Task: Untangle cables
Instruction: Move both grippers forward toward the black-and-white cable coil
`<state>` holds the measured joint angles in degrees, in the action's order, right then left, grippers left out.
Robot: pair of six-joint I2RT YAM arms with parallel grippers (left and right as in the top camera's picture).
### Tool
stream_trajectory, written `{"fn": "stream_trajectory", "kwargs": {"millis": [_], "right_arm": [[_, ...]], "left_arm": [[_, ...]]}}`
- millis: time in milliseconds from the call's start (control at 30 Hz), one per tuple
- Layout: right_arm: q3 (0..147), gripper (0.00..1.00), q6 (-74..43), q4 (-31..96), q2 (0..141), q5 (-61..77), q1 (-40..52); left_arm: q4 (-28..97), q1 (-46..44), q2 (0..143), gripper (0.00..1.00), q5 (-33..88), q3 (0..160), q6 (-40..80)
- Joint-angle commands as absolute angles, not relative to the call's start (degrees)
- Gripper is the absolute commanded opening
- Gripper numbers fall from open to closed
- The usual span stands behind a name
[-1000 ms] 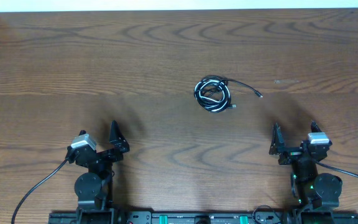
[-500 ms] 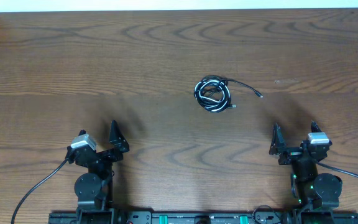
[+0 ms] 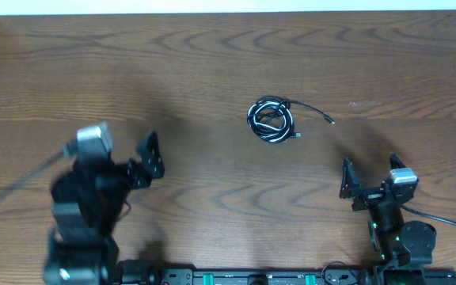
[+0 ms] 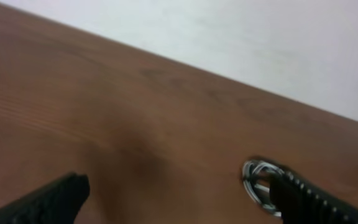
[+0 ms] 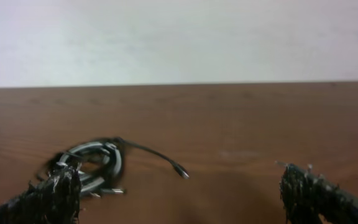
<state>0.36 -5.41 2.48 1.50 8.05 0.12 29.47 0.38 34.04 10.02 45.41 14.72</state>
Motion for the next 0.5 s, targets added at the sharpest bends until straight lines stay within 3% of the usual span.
{"fn": "stream_trajectory", "kwargs": {"millis": [0, 200, 467], "right_arm": [[1.3, 0.99, -8.8, 1.6, 1.5, 12.4, -0.2], [13.8, 0.99, -15.7, 5.3, 7.6, 12.4, -0.2], [39.9, 0.99, -15.6, 18.9, 30.7, 15.1, -0.2]], "left_arm": [[38.2, 0.7, 47.9, 0.98, 21.4, 61.4, 10.9], [52.4, -0.4, 67.5, 0.98, 29.5, 79.1, 10.1], [51.5, -4.9, 83.2, 0.98, 32.1, 80.7, 10.5]]}}
